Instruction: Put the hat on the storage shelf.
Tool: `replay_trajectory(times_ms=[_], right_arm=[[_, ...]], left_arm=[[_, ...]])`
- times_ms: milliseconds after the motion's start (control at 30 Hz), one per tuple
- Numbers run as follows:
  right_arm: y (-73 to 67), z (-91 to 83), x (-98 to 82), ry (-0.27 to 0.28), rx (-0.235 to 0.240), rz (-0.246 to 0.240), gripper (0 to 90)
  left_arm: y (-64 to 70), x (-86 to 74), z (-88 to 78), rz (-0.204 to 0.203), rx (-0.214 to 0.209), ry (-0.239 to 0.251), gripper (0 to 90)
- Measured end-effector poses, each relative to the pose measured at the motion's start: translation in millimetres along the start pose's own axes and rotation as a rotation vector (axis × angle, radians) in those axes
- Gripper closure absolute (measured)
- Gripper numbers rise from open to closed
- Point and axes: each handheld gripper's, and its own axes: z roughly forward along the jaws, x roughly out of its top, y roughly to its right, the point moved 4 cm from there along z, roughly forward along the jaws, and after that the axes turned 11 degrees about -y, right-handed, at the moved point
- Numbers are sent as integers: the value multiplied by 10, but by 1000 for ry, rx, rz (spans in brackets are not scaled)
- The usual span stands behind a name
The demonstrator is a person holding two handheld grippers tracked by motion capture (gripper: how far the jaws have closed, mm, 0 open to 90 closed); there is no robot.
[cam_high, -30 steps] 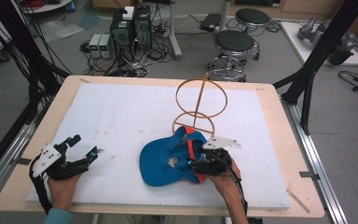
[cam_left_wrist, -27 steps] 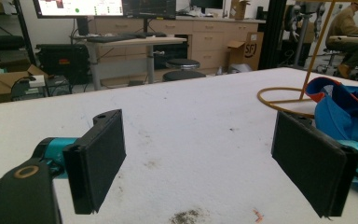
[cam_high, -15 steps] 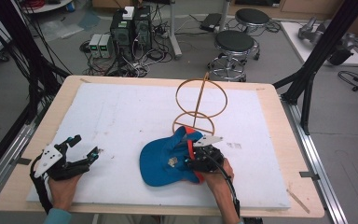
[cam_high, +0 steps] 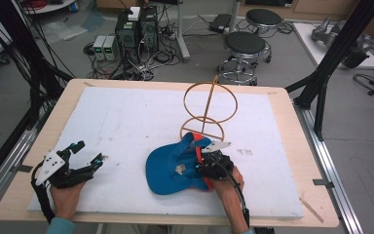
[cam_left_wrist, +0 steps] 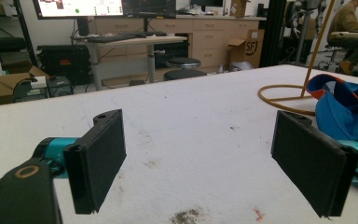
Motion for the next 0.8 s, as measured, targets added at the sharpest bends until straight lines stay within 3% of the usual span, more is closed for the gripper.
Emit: replay_trajectory(times_ms=[33,200,300,433,600,633,700,733,800], right_arm=[[5,-9,-2,-3,-5,7,763],[16,-22,-9,-9,2,20,782],[18,-57,-4,17,11,29,788],[15,-144,8,80,45,52,800],[-5,-309,9,192,129,56,820],[-5,-309,9,192,129,56,820],[4,-400,1,254,184,69,835],[4,-400,1,254,184,69,835],[12,-502,-14,324,233,69,838]], left_arm=[[0,0,0,0,0,0,179],[-1,0,0,-1,-1,0,179],[-1,1,1,-4,-1,1,180],[0,1,1,-3,-1,2,180],[-1,1,2,-1,-1,-1,180],[-1,1,2,-1,-1,-1,180],[-1,1,2,-1,-1,-1,180],[-1,1,2,-1,-1,-1,180],[0,1,2,0,-1,-1,180]])
